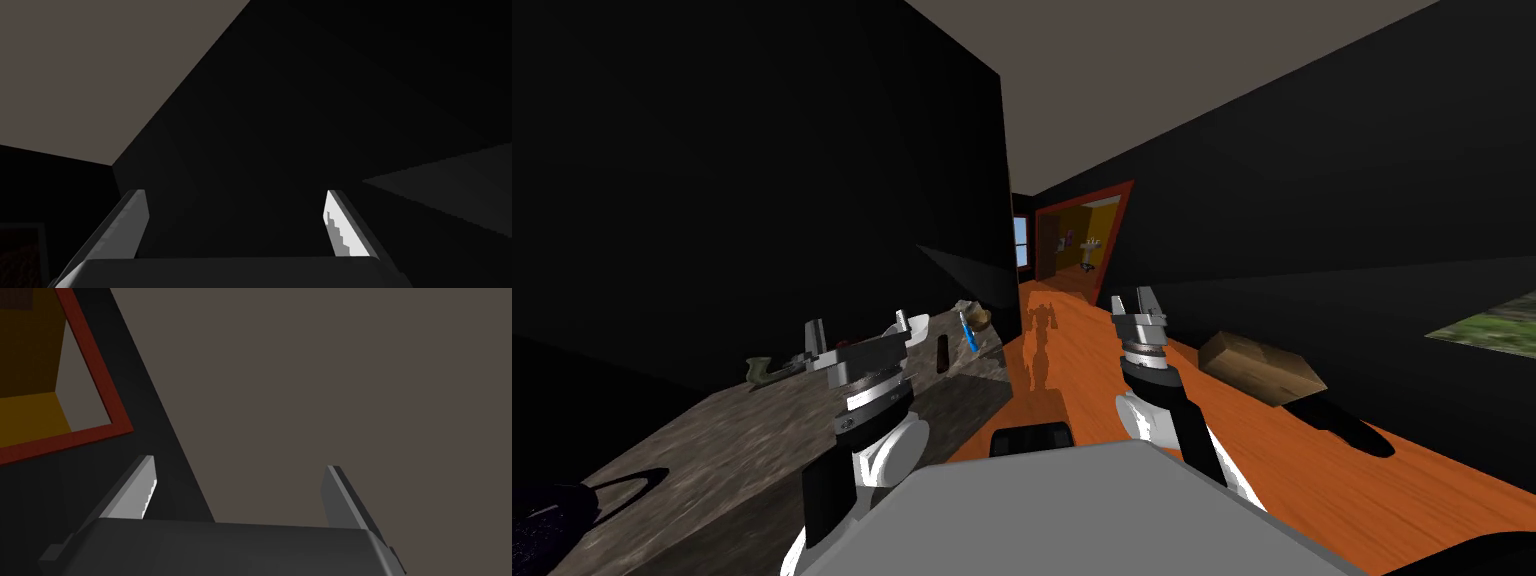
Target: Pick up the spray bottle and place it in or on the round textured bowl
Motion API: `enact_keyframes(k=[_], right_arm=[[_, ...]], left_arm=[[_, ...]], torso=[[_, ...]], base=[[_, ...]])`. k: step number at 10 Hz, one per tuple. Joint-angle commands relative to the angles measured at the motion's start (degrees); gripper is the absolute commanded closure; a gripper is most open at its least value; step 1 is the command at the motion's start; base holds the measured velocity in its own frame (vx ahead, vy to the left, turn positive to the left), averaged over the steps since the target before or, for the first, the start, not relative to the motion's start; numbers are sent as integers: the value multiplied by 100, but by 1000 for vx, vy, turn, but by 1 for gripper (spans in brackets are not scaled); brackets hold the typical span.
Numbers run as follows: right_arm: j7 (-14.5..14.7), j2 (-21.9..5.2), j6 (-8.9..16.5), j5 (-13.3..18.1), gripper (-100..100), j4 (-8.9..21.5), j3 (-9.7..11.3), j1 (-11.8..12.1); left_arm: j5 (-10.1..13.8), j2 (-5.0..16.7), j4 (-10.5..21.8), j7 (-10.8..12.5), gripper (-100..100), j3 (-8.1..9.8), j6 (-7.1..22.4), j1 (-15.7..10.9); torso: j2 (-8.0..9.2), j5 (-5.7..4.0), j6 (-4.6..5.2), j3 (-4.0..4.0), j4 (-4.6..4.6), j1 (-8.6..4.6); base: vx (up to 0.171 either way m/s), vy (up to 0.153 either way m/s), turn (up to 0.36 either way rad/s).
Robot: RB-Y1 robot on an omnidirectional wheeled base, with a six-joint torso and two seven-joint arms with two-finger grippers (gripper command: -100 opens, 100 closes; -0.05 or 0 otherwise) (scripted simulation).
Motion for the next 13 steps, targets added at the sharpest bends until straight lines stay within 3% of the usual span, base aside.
enact_keyframes(k=[1,9,13], right_arm=[[0,0,0,0,0,0,0,0],[0,0,0,0,0,0,0,1],[0,0,0,0,0,0,-1,1]], left_arm=[[286,75,-20,-71,-100,46,-156,-1],[1451,224,-14,-180,-100,155,-453,-22],[2124,375,-7,-285,-100,270,-772,-29]], torso=[[0,0,0,0,0,0],[0,1,-2,1,0,4],[-11,1,-4,-6,-2,4]], base=[[-110,7,-322],[-62,3,-146],[-58,-6,-215]])
